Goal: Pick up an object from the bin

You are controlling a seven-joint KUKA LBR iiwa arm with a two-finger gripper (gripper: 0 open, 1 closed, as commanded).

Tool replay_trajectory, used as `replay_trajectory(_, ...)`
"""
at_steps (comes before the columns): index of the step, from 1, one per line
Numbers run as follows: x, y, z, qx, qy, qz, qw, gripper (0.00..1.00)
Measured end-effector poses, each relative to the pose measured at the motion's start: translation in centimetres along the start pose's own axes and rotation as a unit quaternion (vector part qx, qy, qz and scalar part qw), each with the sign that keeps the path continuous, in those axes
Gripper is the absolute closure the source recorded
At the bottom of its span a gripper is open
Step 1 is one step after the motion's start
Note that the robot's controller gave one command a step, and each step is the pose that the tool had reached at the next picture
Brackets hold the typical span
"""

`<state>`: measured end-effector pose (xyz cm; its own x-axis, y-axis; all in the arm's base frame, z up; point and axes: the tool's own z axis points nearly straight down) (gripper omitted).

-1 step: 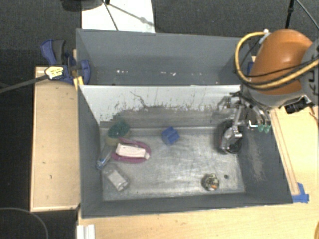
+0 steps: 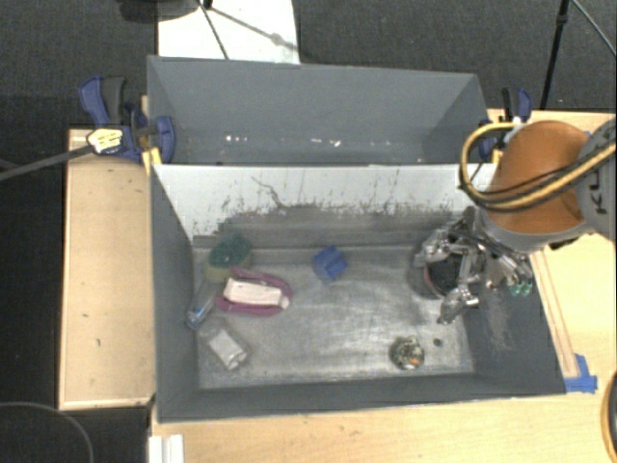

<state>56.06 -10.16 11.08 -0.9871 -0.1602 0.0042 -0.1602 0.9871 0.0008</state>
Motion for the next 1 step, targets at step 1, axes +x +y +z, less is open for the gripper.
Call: replay_trajectory(1, -1.17, -4.52, 1.08, 0.001, -0.0055, 0.019, 0.9998, 0.00)
